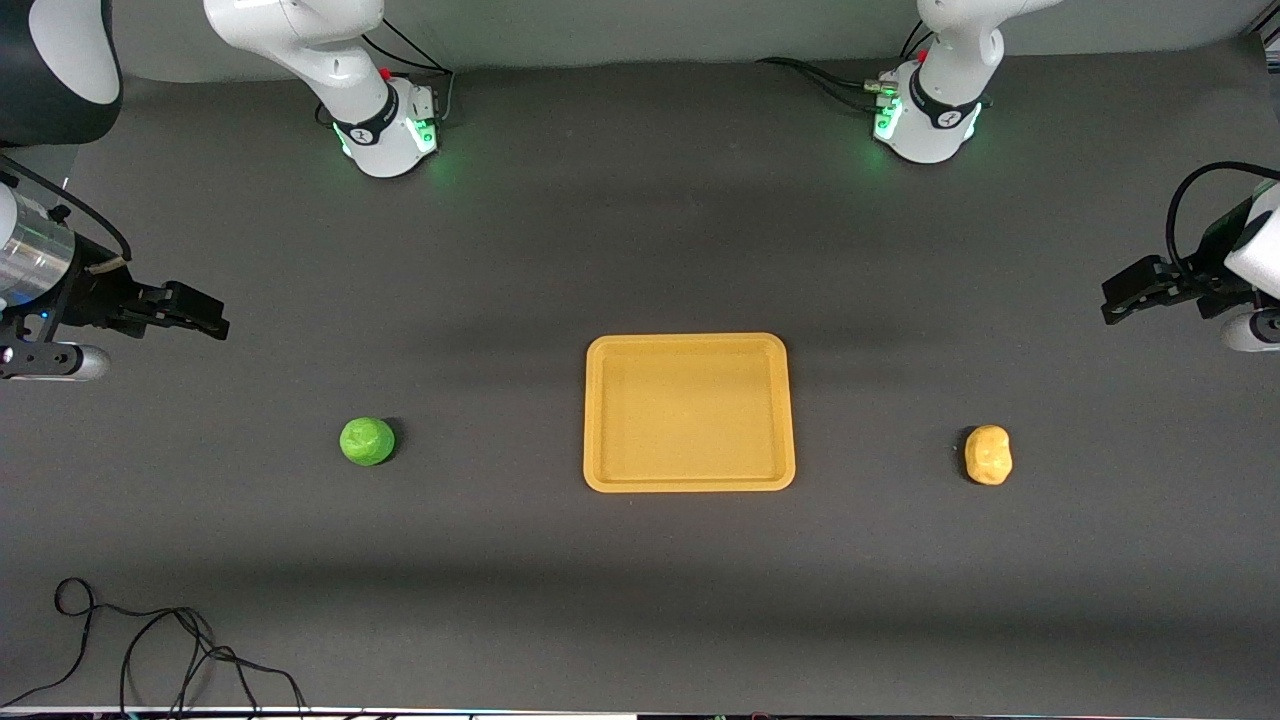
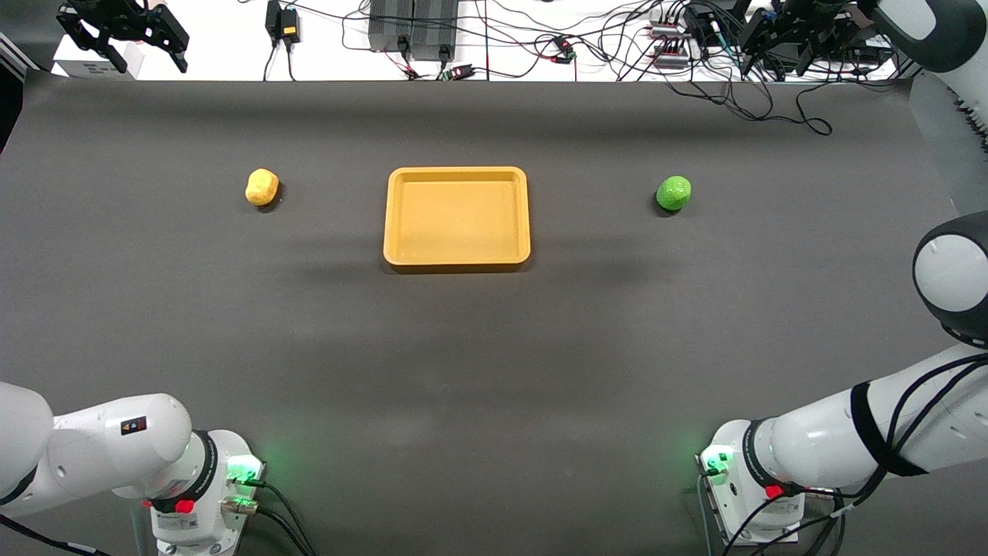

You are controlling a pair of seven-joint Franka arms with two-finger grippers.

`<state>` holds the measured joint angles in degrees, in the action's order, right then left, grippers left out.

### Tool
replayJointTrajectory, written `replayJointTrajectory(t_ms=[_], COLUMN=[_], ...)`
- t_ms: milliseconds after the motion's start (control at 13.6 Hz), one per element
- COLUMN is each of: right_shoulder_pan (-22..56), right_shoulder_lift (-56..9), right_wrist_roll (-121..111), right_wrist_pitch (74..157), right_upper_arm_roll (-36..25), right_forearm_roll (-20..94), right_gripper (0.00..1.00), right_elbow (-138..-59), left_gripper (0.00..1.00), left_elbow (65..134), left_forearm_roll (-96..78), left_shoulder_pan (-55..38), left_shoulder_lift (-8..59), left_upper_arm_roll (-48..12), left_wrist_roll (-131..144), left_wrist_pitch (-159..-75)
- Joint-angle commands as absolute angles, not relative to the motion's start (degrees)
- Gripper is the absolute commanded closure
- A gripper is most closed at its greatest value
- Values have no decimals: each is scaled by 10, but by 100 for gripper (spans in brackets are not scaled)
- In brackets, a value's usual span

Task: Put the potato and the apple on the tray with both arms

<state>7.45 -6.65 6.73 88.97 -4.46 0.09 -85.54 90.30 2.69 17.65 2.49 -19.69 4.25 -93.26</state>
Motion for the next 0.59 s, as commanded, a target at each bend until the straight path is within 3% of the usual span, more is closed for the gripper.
replayJointTrajectory(t_ms=[0,514], right_shoulder_pan=[80,79], right_shoulder_lift=[-68,-68], right_wrist_roll=[74,69], right_wrist_pitch=[902,901], right_upper_arm_roll=[-52,-52], right_forearm_roll=[10,10], right_gripper=[0,0], right_elbow=[-860,-861], left_gripper=[0,0], left_elbow=[917,945], left_forearm_roll=[20,20], left_shoulder_pan=[182,181], left_shoulder_lift=[18,18], left_upper_arm_roll=[-198,-198], left_wrist_roll=[26,25], left_wrist_pitch=[-951,-982])
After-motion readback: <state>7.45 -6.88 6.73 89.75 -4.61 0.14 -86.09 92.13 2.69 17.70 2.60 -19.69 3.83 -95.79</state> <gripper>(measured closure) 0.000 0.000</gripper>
